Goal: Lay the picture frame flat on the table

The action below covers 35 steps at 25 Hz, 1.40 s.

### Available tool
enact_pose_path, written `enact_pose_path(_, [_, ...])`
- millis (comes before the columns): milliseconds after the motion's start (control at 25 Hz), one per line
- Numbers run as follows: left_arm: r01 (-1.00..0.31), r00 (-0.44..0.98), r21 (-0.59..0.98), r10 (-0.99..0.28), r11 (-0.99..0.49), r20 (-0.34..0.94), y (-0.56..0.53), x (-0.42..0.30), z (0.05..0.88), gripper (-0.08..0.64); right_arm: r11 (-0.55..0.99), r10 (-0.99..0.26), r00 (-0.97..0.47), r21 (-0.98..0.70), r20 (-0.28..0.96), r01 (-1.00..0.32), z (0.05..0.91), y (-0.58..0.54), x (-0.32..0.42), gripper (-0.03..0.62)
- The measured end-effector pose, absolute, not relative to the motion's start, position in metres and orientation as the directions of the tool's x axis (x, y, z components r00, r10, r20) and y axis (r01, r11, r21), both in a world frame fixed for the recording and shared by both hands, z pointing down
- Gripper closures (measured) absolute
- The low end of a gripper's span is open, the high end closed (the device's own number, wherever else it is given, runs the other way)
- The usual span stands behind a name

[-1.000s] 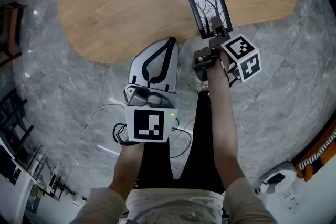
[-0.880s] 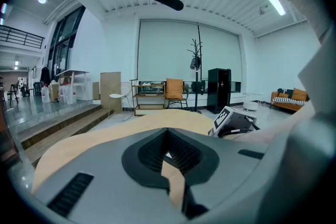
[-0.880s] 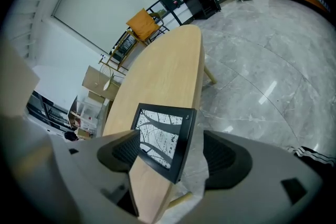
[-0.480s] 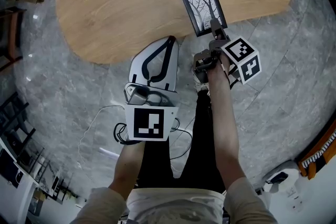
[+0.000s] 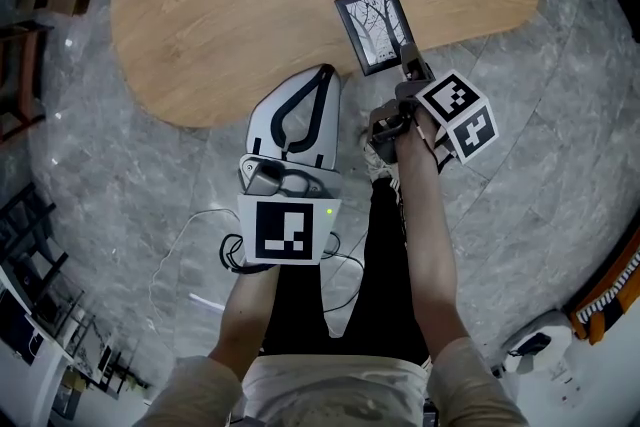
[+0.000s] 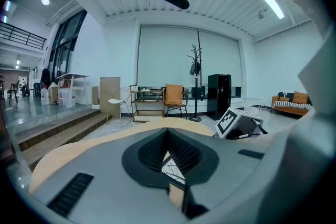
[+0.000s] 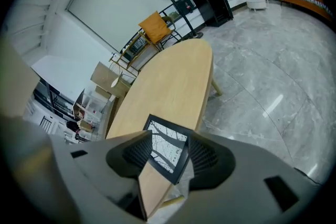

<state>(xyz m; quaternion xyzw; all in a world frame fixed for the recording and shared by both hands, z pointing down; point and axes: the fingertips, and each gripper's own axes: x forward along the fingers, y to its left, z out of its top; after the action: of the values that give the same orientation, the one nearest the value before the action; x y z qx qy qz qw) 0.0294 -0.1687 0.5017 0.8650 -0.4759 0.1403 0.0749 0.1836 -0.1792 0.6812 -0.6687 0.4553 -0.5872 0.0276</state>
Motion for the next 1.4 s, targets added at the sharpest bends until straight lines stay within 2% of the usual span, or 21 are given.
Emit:
enact_pose_path(200, [-0.835,0.514,-0.053,-0.812,-0.547,0.276,-0.181,0.034,0.462,0.552,-0.546,-0.674,-0.071,-0.561,0.735,-0.623,0.637,-0.199,0.191,0.483])
enact_pose_path(320, [-0.843,0.507,-0.072,-0.831,-0.534,0.228,-0.193,0.033,0.427,0.552,-0.51,-0.712,-0.032,-0.547,0.701,-0.664,0.596,-0.218,0.195,0.581])
enact_pose_path(720, [-0.88,0.462,-0.099,-0.886,-0.464,0.043,-0.222,0.028,0.286,0.552,-0.248,-0.905,0.002,-0.523,0.426,-0.815,0.393,-0.272,0.195,0.586])
enact_pose_path(960, [-0.905,0.423,-0.065,-0.906,-0.42,-0.033,-0.225,0.023,0.202,0.552,-0.099,-0.966,-0.014,-0.419,0.257,-0.902,0.271,-0.26,0.184,0.585])
enact_pose_path(1160, [-0.914,0.401,-0.072,-0.916,-0.4,-0.001,-0.207,0.019,0.16,0.552,0.032,-0.991,-0.069,-0.305,0.113,-0.952,0.182,-0.227,0.165,0.586])
enact_pose_path(1400, [-0.907,0.417,-0.048,-0.908,-0.418,0.031,-0.177,0.023,0.124,0.552,0.12,-0.993,-0.115,-0.168,-0.037,-0.978,0.098,-0.184,0.151,0.586])
